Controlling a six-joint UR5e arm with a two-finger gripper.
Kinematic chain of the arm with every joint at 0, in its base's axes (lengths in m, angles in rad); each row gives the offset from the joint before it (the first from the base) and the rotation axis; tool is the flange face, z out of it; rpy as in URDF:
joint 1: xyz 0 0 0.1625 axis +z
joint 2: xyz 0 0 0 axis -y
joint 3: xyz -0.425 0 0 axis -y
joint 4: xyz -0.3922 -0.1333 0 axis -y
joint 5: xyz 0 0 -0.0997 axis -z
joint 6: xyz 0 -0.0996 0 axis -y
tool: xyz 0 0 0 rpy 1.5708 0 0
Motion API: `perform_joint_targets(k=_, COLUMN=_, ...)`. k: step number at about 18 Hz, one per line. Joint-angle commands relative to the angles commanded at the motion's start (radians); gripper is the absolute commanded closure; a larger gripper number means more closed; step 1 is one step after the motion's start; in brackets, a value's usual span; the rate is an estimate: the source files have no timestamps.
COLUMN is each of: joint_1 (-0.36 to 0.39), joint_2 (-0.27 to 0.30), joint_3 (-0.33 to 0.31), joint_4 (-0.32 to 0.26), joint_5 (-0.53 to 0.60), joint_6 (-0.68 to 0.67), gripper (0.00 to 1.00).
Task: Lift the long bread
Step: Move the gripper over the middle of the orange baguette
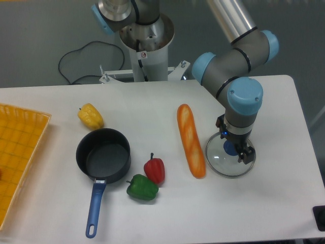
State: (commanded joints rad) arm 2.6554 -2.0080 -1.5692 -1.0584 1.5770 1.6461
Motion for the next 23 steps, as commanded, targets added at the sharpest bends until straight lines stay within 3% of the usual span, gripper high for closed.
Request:
perform_joint_targets(k=6, joint_1=-0.066, joint_2=0.014, joint_3=-0.005, joint_4=-0.002, joint_5=-0.034, joint_6=-0.118, gripper=0.0)
perform_joint_targets(k=13, joint_1=-0.117, joint_2=0.043, joint_3=-0.054, joint_4=0.006, joint_5=-0.038, joint_6=-0.143, gripper=0.0)
perform_joint_targets(k=18, joint_1=-0.133, joint_2=0.049, joint_3=-0.054, joint_4=0.005, joint_5=-0.155, joint_6=-0.313, gripper=0.0)
perform_joint_targets(k=20, joint_1=-0.144, joint_2=0.048, joint_3=-0.063, joint_4=0.006, joint_5=-0.158, joint_6=-0.408, gripper=0.0)
perform_joint_targets(k=23, joint_1=-0.161, joint_2=0.049, joint_3=-0.081, joint_4=0.003, joint_5=-0.144, joint_6=-0.447, gripper=0.0)
